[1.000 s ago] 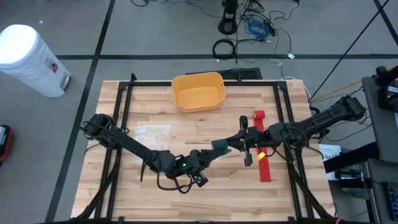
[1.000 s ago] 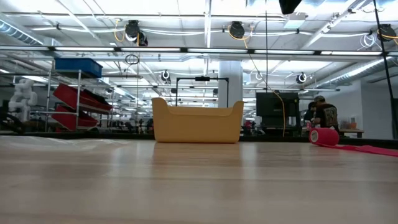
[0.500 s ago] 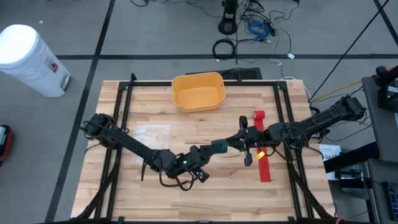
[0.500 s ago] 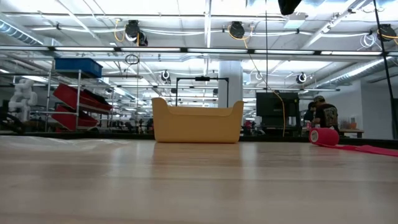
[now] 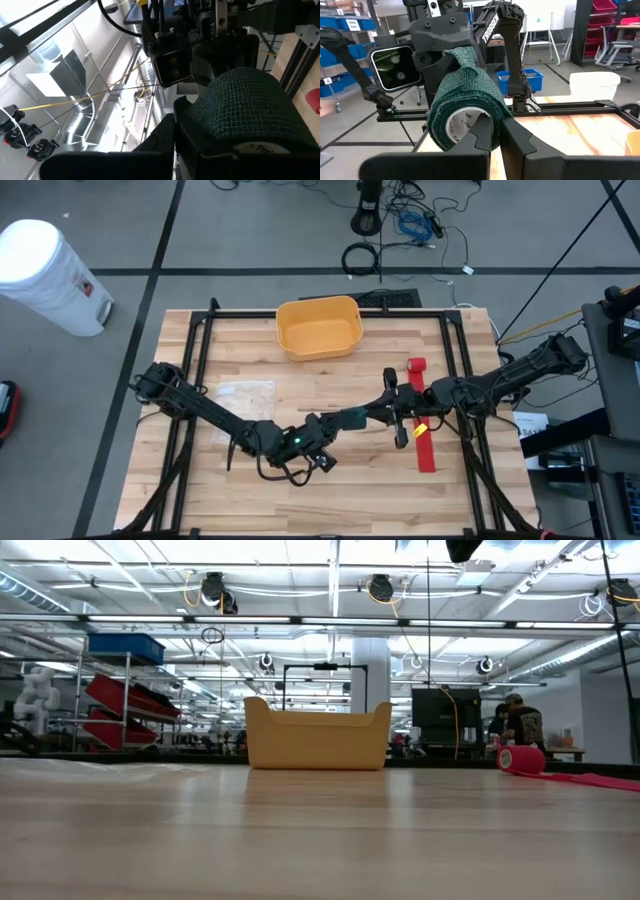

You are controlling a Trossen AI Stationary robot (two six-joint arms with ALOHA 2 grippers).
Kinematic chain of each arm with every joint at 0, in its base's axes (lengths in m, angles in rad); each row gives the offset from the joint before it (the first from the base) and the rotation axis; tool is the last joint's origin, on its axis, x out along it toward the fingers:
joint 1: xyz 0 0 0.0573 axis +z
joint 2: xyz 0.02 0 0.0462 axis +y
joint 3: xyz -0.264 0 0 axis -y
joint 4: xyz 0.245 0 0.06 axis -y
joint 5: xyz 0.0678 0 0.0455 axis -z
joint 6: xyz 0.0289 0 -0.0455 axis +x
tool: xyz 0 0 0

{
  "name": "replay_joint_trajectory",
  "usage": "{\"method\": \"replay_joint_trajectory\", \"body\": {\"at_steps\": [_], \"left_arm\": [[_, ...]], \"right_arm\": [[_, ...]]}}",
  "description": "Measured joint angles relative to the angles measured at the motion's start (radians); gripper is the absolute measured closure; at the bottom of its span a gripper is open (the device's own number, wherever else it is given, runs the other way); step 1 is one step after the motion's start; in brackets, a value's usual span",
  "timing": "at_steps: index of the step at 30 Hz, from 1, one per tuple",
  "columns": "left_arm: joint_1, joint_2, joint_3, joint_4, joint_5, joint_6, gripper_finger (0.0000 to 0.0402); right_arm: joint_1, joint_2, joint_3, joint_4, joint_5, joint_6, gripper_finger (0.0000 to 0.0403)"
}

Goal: Roll bandage
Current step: Roll the green bandage

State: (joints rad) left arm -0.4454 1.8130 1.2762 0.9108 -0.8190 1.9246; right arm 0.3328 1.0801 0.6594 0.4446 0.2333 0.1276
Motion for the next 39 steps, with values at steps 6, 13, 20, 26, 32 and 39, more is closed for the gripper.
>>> {"method": "replay_joint_trajectory", "body": {"at_steps": [6, 13, 20, 26, 32, 39], "left_arm": [[-0.004, 0.0, 0.0, 0.0, -0.013, -0.005, 0.0376], [-0.008, 0.0, 0.0, 0.004, -0.038, 0.0, 0.0308], [-0.008, 0.0, 0.0, 0.055, -0.108, 0.047, 0.026], [-0.008, -0.009, 0.0, 0.053, -0.146, 0.047, 0.0251], [-0.013, -0.009, 0.0, 0.053, -0.149, 0.047, 0.0251], [-0.085, -0.021, 0.0, 0.129, -0.114, -0.09, 0.0251]], "right_arm": [[0.0, 0.0, 0.0, -0.001, -0.003, 0.0, 0.0392], [0.001, 0.0, 0.0, -0.006, -0.006, 0.006, 0.0392], [0.0, 0.0, 0.0, -0.002, 0.0, 0.011, 0.0392], [0.002, 0.0, 0.0, 0.001, -0.012, 0.014, 0.0392], [0.001, 0.0, 0.0, 0.0, -0.018, 0.018, 0.0392], [0.001, -0.002, 0.0, -0.001, -0.031, 0.004, 0.0392]]}}
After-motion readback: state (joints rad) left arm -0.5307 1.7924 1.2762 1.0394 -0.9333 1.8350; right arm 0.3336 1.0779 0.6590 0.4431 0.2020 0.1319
